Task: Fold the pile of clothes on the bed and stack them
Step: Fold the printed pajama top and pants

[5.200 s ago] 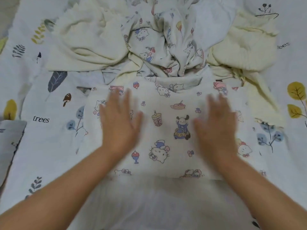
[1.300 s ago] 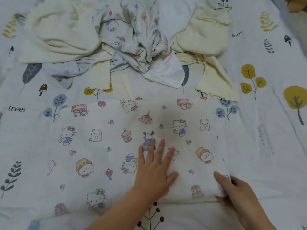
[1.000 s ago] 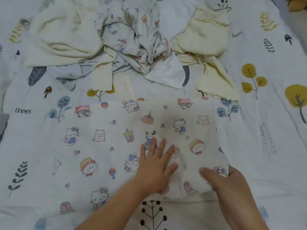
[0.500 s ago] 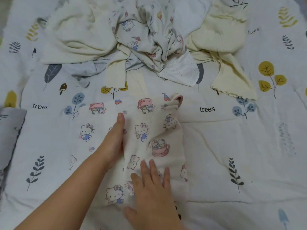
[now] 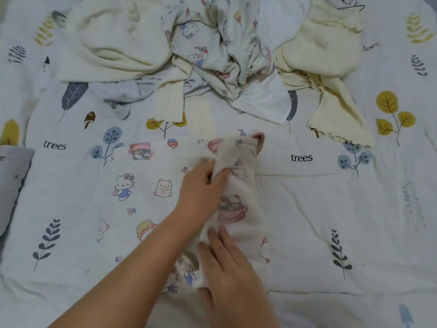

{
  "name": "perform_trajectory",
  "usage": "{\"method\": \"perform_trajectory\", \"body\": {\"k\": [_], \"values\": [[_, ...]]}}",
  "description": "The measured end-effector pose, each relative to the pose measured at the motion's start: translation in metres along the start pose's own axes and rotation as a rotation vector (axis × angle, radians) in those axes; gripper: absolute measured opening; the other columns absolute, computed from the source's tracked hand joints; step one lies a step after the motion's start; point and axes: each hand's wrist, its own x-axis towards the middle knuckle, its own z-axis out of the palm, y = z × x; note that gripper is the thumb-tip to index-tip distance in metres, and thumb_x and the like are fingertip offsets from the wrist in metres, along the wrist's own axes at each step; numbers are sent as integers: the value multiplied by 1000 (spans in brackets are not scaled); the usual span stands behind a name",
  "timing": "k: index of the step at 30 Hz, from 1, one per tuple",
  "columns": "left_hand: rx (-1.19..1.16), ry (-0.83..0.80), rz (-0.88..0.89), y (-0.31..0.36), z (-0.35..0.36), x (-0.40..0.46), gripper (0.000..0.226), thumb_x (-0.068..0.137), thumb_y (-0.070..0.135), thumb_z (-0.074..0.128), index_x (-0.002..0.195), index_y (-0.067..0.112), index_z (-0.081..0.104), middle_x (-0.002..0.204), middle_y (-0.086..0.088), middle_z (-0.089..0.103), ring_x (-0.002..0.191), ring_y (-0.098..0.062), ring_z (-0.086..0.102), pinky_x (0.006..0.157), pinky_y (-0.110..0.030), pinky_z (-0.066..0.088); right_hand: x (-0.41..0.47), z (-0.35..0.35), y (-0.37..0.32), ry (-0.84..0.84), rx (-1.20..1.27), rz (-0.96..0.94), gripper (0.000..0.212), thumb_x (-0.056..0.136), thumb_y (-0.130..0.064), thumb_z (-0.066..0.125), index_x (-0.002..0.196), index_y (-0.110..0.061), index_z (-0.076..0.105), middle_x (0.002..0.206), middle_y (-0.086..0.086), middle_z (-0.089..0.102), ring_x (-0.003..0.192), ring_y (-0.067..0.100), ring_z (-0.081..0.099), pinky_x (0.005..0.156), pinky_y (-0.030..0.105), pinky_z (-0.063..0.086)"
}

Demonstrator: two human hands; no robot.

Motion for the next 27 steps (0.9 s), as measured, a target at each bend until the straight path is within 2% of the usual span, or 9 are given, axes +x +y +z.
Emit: {"method": "perform_trajectory", "body": {"k": [5,8,10,11,17,21,22,24,27], "values": [[-60,189,12,-23,-48,-5,16,93,26,52,79,22,59,70,0,63,62,-6,55,55,-18,43,4,-14,-2,238,118,80,44,84,-34,44,124,-16,52,131,17,54,127,33,46,100,42,41],[111,214,-158,-56,-53,5,16,95,19,49,83,8,52,74,-7,57,69,-19,51,58,-26,38,14,-4,10,-73,73,387,70,92,-43,36,150,-12,13,153,19,16,139,40,23,107,52,30],[146,207,-221,-70,-49,9,19,95,17,47,84,1,49,73,-9,51,70,-22,47,59,-32,34,15,10,16,-312,210,506,79,96,-52,29,134,-25,-34,156,3,-18,146,24,-2,116,38,13],[141,218,-224,-70,-47,11,19,95,15,47,82,1,47,71,-7,49,69,-22,44,58,-32,33,14,17,18,-347,285,543,80,95,-53,30,127,-30,-40,156,-3,-19,146,15,-3,115,31,13],[238,378,114,-32,-86,-3,7,91,18,52,88,24,55,70,17,58,66,9,54,54,-3,35,9,11,3,-199,406,372,79,84,-68,21,136,-38,-30,150,-19,-20,142,0,2,110,20,21],[348,566,96,-43,-126,-16,18,89,25,55,106,27,50,66,13,56,64,4,58,56,-8,39,17,20,-20,-106,190,234,67,89,-50,33,143,-12,34,145,18,38,129,36,39,93,46,43],[340,545,-43,-54,-129,-16,31,90,26,56,118,20,46,73,9,56,70,-4,60,62,-20,43,21,25,-24,-195,150,238,65,89,-47,34,145,-12,33,147,20,33,130,41,36,96,48,41],[223,390,-414,-80,-129,-14,56,91,33,57,135,7,33,106,-13,61,101,-31,58,79,-33,40,26,40,-22,-384,77,266,69,96,-48,29,147,-22,-9,152,16,-18,142,41,-1,113,51,15],[264,246,-523,-107,-134,-12,45,91,34,56,120,0,48,110,-11,57,104,-29,52,78,-29,32,26,55,-6,-555,-11,275,71,98,-51,19,124,-29,-44,132,3,-54,128,29,-43,113,43,-13]]}}
